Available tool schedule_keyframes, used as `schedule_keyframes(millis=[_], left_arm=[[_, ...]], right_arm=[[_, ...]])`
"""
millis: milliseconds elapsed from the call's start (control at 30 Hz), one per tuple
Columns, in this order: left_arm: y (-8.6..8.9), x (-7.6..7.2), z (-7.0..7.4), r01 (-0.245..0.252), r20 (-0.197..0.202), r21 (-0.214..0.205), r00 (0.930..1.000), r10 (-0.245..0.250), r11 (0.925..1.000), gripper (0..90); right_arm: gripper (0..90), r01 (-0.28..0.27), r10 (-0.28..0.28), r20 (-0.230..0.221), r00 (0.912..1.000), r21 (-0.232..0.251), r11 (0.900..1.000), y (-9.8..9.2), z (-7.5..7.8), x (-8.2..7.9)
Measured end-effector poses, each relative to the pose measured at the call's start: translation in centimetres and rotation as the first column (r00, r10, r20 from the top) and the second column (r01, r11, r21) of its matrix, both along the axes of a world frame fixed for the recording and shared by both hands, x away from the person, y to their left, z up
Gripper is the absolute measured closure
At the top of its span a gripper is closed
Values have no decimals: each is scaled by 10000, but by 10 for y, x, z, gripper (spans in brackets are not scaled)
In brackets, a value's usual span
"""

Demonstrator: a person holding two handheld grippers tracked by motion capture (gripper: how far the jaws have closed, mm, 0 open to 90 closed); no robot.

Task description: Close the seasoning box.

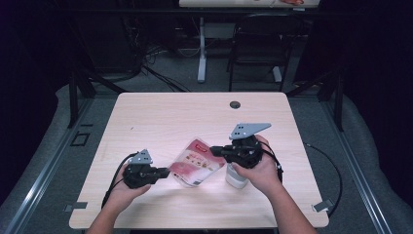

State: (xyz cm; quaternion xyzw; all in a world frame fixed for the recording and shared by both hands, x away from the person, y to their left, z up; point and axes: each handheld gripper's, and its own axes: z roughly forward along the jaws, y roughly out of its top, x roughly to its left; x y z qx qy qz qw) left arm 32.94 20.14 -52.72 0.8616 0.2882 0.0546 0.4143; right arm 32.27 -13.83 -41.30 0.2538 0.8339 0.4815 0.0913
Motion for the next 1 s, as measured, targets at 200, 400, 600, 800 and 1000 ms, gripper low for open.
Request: schedule_keyframes(millis=[200,400,600,800,1000], left_arm=[[2,1,0,-29,-108,2,9999,29,10000,781],[3,2,-2,50,-231,133,9997,-47,9999,723],[4,3,-2,-89,-248,188,9996,94,9998,681],[7,4,-1,-249,-189,254,9995,254,9994,653],[14,4,4,-465,-64,111,9989,466,9989,626]], right_arm=[[900,-48,48,106,9999,-26,10000,3,-1,0],[900,-107,108,101,9999,-161,9998,7,-3,0],[900,-105,109,136,9998,-250,9996,8,-6,0],[900,-59,66,209,9998,-326,9995,9,-6,0],[900,-44,56,284,9996,-430,9991,11,-5,0]])
